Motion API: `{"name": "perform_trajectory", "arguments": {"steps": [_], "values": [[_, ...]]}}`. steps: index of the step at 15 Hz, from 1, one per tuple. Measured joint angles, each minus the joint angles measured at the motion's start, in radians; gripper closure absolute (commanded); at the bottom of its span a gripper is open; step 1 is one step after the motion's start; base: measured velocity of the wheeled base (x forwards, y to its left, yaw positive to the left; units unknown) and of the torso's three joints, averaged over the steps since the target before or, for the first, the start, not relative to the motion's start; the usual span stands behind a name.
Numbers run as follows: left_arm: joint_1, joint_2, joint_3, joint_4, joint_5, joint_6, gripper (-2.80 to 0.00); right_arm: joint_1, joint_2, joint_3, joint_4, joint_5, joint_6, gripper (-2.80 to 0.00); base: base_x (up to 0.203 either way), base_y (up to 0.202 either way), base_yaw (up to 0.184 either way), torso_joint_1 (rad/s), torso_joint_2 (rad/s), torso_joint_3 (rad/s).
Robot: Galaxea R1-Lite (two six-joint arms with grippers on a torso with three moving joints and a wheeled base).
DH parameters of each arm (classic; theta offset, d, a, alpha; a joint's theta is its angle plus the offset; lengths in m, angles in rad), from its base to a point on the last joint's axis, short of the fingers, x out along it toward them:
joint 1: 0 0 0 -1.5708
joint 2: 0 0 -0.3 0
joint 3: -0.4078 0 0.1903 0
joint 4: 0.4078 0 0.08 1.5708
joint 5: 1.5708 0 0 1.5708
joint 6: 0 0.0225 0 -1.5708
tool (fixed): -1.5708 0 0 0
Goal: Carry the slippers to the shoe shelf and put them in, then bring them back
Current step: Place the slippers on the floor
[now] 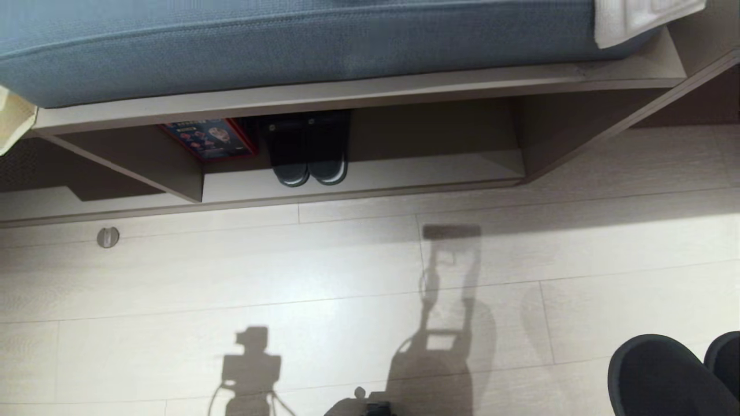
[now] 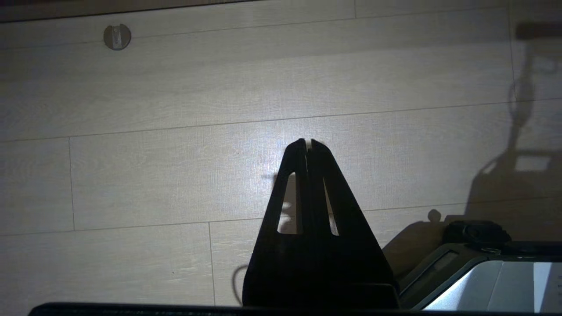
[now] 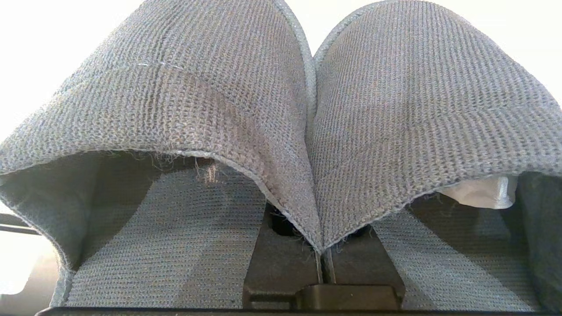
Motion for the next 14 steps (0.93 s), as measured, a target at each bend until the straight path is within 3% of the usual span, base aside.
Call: {"name": "perform_trajectory", "arguments": {"steps": [14], "values": [[0.0, 0.0, 0.0, 0.0, 0.0, 0.0, 0.0, 0.0, 0.001, 0.0, 0.001, 0.0, 0.0, 0.0, 0.0, 0.0, 0.0, 0.002, 0.0, 0.204]]}}
